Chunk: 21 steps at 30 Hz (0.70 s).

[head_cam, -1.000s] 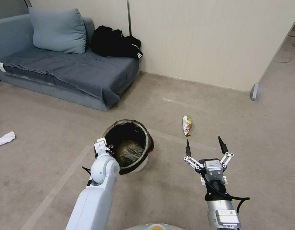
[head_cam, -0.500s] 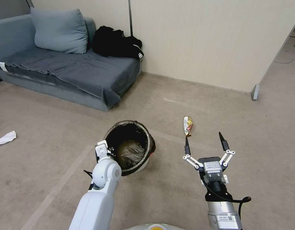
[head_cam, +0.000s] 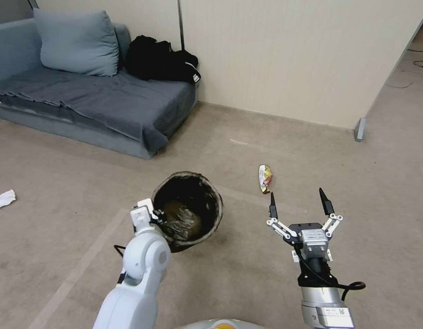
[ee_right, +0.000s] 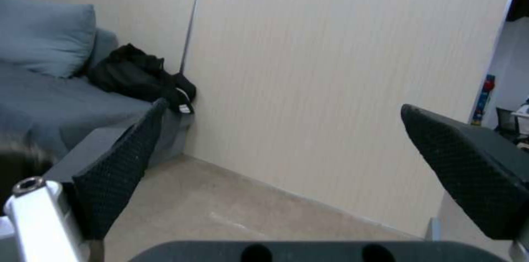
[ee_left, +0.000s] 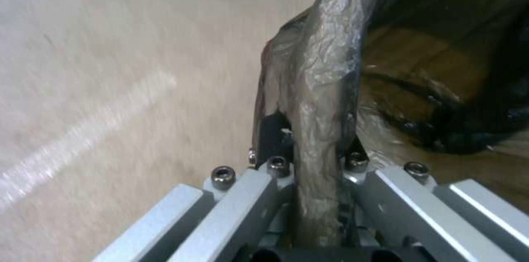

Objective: Pick up the trash bin, then pick up the garbage from the floor and place it into the trash bin.

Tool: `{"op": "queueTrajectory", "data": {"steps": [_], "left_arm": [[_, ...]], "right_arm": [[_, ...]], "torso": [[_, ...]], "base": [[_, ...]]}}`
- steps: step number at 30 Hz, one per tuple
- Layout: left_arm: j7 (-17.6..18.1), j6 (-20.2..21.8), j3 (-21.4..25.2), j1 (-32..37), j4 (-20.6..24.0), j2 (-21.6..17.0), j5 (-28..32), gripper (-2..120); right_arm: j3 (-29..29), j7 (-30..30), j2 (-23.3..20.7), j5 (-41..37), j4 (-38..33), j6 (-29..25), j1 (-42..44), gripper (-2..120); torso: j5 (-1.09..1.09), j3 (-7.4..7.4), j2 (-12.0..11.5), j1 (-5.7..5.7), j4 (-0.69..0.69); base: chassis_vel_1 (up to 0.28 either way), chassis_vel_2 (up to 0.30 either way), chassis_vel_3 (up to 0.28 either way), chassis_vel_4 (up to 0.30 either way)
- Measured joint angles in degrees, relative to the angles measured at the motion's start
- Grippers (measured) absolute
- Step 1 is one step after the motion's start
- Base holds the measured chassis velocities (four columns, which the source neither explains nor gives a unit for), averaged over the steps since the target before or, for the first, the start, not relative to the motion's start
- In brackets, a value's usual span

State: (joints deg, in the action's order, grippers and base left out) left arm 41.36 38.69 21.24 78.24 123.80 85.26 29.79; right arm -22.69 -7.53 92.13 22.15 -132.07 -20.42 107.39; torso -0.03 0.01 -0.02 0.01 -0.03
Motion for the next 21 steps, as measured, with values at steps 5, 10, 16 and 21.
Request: {"op": "queueTrajectory", "data": {"steps": [5,10,16,21], "left_arm": [[-0.91,-0.98,-0.13,5.07,9.34,0.18,-1.95,0],[-1.41,-1.58,-0.23,8.63,14.64,0.11,-2.90,0],[-2.91,-3.47,-1.50,15.77,19.81,0.57,-6.09,0],[-4.01,-4.24,-2.28,19.96,19.91,-1.66,-9.48,0]], "right_arm": [[0.10,0.28,0.00,0.15,0.48,-0.46,-0.16,100],[0.25,0.52,0.00,0.21,0.49,-0.66,-0.17,100],[0.47,0.90,0.00,0.21,0.47,-1.20,-0.15,100],[0.48,1.17,0.00,-0.07,0.45,-1.50,-0.15,100]], "torso": [[0.02,0.00,0.00,0.00,0.01],[0.02,-0.01,0.00,0.00,0.03],[0.02,-0.01,0.01,0.00,0.03],[0.02,-0.02,0.01,0.00,0.02]], "base": [[0.000,0.000,0.000,0.000],[0.000,0.000,0.000,0.000],[0.000,0.000,0.000,0.000],[0.000,0.000,0.000,0.000]]}}
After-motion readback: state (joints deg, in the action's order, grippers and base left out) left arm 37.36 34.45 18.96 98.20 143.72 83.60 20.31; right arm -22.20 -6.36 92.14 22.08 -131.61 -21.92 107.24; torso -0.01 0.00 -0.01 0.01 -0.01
